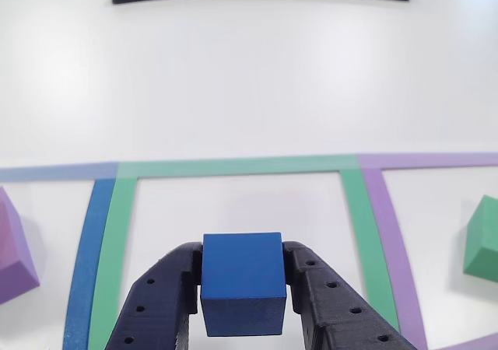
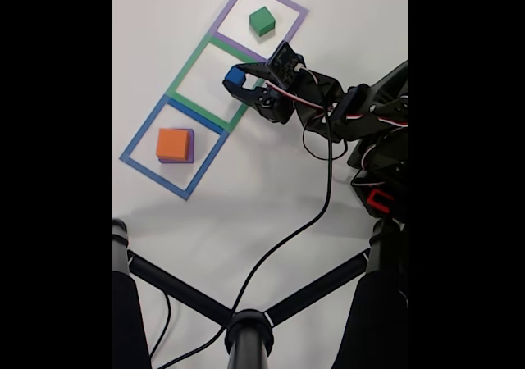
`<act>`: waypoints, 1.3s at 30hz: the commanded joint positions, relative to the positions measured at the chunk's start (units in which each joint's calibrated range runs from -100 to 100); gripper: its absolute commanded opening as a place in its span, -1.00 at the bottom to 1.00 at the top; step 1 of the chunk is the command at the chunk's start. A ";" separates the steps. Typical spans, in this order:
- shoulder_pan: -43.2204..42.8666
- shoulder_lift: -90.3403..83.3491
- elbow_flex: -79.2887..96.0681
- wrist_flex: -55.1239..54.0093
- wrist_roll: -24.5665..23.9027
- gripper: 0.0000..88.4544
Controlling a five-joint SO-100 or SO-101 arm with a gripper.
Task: Tower of hanoi
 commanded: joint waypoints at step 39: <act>-0.22 34.13 -17.17 -21.82 0.59 -0.70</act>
